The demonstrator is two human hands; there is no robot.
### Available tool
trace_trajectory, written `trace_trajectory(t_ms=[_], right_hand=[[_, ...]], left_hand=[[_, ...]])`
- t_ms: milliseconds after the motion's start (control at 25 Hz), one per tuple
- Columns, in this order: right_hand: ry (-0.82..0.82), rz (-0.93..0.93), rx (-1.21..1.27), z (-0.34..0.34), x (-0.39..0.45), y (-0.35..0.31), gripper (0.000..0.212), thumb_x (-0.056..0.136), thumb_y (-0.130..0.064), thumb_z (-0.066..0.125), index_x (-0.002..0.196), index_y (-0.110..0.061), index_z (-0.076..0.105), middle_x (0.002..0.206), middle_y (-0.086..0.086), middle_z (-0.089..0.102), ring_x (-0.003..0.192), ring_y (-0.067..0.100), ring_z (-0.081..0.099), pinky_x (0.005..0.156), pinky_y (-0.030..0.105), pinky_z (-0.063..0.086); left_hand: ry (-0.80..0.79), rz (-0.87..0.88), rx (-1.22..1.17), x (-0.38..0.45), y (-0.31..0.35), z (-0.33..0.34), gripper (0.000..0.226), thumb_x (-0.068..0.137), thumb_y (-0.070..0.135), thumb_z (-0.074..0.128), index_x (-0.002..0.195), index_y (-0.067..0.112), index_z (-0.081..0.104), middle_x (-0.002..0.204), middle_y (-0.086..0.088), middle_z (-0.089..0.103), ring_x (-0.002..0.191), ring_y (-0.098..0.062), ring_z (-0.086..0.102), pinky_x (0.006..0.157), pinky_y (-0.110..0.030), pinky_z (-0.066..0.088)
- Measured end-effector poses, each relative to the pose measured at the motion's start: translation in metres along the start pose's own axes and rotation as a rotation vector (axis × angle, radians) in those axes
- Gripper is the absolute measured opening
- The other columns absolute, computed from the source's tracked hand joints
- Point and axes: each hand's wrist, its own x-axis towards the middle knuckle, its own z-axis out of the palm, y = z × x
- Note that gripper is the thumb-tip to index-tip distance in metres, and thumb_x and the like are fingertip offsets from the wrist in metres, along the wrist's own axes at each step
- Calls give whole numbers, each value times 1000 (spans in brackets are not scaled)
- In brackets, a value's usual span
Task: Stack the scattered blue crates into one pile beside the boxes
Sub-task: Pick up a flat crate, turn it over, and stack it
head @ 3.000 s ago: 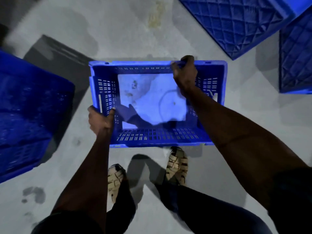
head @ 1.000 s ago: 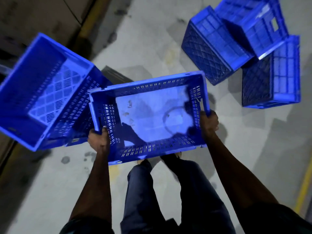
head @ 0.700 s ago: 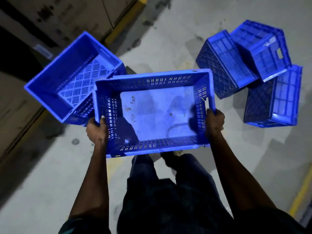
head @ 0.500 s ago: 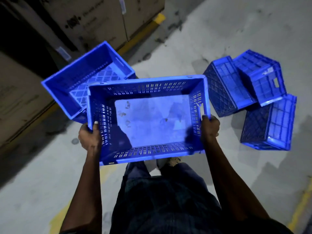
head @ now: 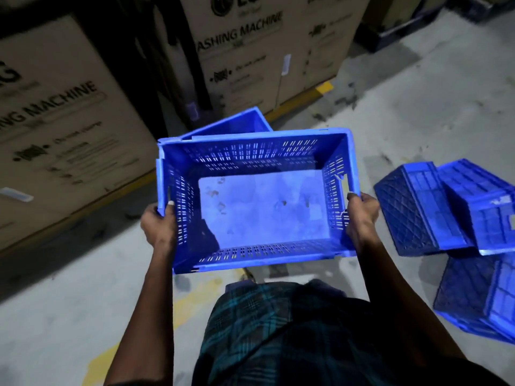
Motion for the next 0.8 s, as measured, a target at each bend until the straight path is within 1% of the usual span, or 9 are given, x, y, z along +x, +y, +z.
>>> trace_trajectory(t_ms=[120,240,280,400,480,520,600,720,800], right_hand=[[-66,-39,-41,34,-5,-26,13,70,-28,57,69,-21,67,61,-4,62,60,25,58,84,52,58],[-128,-66,-55,70,2,-52,19,65,-28,56,73,-38,70,63,-5,66,68,32,68,85,51,58],[-143,-68,-62,82,4,-60,20,64,-28,56,73,-39,70,63,-5,67,71,33,69,86,51,57],[-190,-82,-87,119,9,-87,7,68,-25,59,68,-26,66,64,-8,65,73,30,67,95,48,52],[-225,-106,-110,144,20,-105,4,71,-24,61,68,-26,62,67,-9,64,76,29,66,99,47,50],[-242,-114,-121,156,29,-113,2,71,-24,61,70,-26,62,69,-8,65,78,30,66,98,46,50],[-269,-100,-143,178,49,-127,8,67,-27,60,74,-26,64,74,-4,68,82,31,67,94,44,53],[-314,-96,-167,207,84,-147,12,63,-29,60,74,-25,65,73,-3,69,77,30,68,93,46,53],[-335,-92,-184,224,108,-161,23,59,-36,61,77,-22,66,74,0,70,76,32,67,93,47,53]], left_hand=[[73,-37,5,25,3,-17,29,90,37,63,97,9,64,93,-12,69,81,-30,62,79,-38,50],[126,-75,3,49,6,-25,29,89,37,63,96,10,65,91,-11,69,82,-31,64,79,-38,50],[143,-89,10,56,8,-26,29,90,37,63,97,9,66,91,-11,68,82,-31,63,79,-37,49],[195,-123,10,77,16,-22,29,89,36,64,99,9,67,92,-11,68,84,-31,63,80,-36,47],[206,-139,2,95,20,-11,29,88,36,65,99,9,68,95,-14,70,88,-34,66,82,-38,50],[212,-158,1,105,21,-4,30,88,36,66,100,9,68,97,-16,71,91,-35,66,84,-40,51],[215,-202,0,121,26,14,33,88,36,66,106,8,69,103,-17,71,95,-37,67,86,-41,52],[196,-234,-22,139,39,46,36,91,32,65,113,5,68,107,-19,71,100,-37,66,89,-40,50],[181,-244,-16,150,42,66,34,91,28,65,112,1,69,106,-21,71,99,-38,66,87,-40,50]])
